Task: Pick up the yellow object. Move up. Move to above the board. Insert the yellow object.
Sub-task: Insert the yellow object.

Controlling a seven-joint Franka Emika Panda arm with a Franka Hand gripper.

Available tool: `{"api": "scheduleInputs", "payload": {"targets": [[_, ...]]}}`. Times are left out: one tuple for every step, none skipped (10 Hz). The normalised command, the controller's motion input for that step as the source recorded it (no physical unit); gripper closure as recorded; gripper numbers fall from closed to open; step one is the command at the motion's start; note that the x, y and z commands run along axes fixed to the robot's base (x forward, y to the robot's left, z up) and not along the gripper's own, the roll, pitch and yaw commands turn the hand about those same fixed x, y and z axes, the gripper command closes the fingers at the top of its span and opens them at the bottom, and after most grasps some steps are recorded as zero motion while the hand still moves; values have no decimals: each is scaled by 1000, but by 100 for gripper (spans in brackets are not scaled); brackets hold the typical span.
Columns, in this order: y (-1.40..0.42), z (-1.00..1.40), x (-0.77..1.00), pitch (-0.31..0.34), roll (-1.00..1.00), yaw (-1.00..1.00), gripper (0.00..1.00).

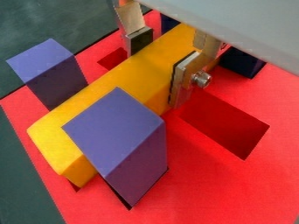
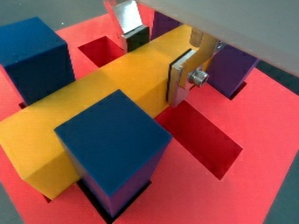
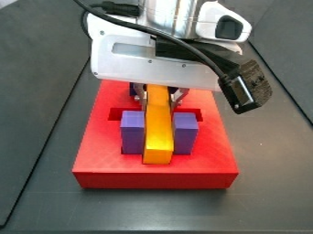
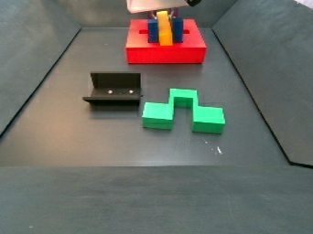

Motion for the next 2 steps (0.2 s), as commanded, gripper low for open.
{"api": "scheduleInputs", "payload": {"targets": [[0, 0, 0, 0, 7, 0, 100], [0, 0, 0, 0, 0, 0, 100]]}}
